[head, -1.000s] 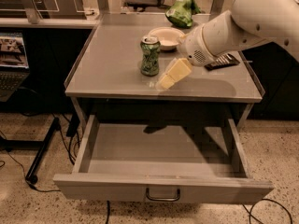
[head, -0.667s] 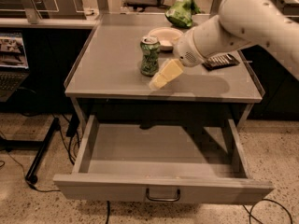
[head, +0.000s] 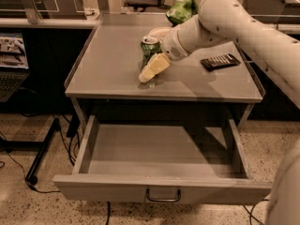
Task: Place green can into top drawer
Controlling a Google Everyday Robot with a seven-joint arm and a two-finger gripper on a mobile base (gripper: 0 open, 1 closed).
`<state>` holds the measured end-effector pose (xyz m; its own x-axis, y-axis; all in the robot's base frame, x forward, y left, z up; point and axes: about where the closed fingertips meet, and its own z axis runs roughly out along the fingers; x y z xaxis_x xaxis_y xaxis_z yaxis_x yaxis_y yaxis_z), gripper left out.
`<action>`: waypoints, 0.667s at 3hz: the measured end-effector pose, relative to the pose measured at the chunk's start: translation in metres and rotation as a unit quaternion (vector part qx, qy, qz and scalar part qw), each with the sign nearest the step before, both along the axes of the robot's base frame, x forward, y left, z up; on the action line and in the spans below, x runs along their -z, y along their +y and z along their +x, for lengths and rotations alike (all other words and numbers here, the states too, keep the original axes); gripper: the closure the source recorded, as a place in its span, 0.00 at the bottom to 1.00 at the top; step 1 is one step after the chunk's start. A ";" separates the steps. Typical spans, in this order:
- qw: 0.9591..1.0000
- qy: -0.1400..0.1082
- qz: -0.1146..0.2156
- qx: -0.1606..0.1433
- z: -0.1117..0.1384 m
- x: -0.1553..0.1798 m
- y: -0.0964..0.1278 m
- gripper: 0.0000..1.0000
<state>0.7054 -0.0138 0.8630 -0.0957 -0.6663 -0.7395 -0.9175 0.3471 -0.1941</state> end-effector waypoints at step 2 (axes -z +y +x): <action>1.000 -0.010 0.002 -0.002 0.021 0.000 0.014 0.17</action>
Offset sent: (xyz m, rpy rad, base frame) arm 0.0189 0.0125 -0.0009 0.0027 -0.0165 0.0027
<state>0.7266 0.0006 0.8626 -0.0790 -0.6638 -0.7438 -0.9150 0.3445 -0.2102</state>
